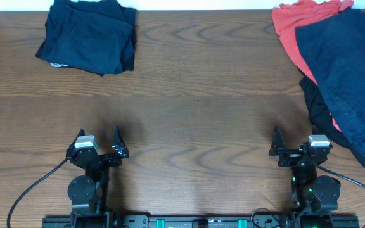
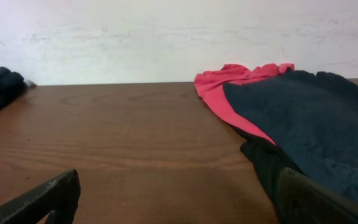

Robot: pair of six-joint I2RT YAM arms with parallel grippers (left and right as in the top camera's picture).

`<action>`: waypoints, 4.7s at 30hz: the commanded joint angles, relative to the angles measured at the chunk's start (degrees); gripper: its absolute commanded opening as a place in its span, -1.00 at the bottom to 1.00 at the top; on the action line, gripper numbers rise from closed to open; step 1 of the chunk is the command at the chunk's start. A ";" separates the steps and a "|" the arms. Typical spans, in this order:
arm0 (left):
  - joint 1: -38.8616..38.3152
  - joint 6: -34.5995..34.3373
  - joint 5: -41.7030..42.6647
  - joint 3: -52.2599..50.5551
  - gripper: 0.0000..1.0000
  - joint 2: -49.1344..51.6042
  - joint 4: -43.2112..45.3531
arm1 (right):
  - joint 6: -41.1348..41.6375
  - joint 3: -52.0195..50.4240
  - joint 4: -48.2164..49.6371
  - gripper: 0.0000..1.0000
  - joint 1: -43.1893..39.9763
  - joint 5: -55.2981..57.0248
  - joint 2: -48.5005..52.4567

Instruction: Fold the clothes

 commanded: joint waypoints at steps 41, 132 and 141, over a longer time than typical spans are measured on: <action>0.28 0.52 -0.02 -0.44 0.96 -0.46 -2.71 | -0.68 -0.09 -0.22 0.99 0.42 -0.22 -0.15; 0.22 -1.42 15.85 46.40 0.96 61.55 -19.19 | -5.51 51.56 16.44 0.98 0.17 -15.69 70.62; -0.22 -1.42 17.97 60.13 0.96 70.20 -29.59 | -8.83 60.57 2.40 0.98 0.00 -20.37 73.66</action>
